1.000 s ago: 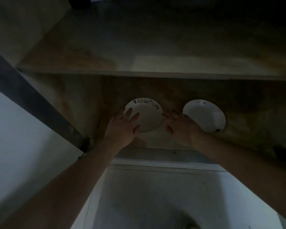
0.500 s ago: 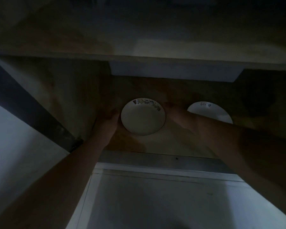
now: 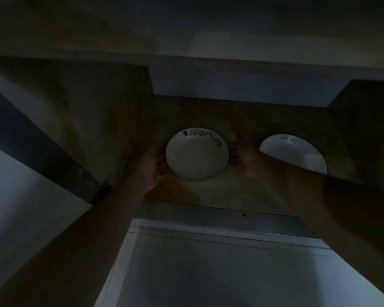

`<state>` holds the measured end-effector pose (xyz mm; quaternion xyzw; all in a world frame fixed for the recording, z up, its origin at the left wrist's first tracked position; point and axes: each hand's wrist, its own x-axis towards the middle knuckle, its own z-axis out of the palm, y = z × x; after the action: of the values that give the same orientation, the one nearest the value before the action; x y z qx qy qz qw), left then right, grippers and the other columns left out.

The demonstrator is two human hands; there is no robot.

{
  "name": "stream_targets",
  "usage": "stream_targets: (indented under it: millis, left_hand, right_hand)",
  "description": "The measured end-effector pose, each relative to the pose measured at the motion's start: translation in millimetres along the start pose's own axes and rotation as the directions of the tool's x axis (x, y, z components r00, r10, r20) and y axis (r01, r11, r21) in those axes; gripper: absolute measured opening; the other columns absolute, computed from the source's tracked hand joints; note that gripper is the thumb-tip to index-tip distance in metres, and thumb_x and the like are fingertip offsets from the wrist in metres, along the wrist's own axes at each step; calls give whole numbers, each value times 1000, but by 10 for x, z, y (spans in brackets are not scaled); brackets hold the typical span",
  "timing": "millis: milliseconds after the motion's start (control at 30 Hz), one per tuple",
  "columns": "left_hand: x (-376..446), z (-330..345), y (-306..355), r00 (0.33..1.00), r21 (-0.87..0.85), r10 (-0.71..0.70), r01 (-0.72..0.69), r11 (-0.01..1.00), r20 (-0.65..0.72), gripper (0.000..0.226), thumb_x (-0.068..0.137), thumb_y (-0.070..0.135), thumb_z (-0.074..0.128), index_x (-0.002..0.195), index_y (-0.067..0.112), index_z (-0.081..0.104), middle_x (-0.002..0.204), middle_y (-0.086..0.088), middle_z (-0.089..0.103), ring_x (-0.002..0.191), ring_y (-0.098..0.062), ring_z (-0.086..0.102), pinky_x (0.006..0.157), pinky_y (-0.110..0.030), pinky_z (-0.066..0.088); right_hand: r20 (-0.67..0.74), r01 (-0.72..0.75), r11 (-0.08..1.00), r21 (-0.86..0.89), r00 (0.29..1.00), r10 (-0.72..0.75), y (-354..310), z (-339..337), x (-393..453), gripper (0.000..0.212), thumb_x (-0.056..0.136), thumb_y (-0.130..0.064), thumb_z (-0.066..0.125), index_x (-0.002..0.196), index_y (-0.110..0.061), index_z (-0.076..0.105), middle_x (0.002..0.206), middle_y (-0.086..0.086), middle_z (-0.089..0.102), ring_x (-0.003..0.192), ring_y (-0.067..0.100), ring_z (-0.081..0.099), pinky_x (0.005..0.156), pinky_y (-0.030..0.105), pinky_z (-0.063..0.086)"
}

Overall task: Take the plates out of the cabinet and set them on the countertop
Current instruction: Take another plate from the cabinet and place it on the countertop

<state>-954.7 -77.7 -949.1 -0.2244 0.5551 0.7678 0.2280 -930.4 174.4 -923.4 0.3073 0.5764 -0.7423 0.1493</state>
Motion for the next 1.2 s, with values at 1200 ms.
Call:
stream_targets:
  millis: [1200]
  left_hand:
    - [-237,-79,-135,998,212,-59,61,975,-13,38,99,1,48,132,19,54,124,-6,64,104,-20,64,66,-38,55]
  right_hand:
    - [-14,54,978,-200,998,-58,218,-225,-140,19,97,-23,57,114,-19,63,112,2,67,97,18,66,65,28,55]
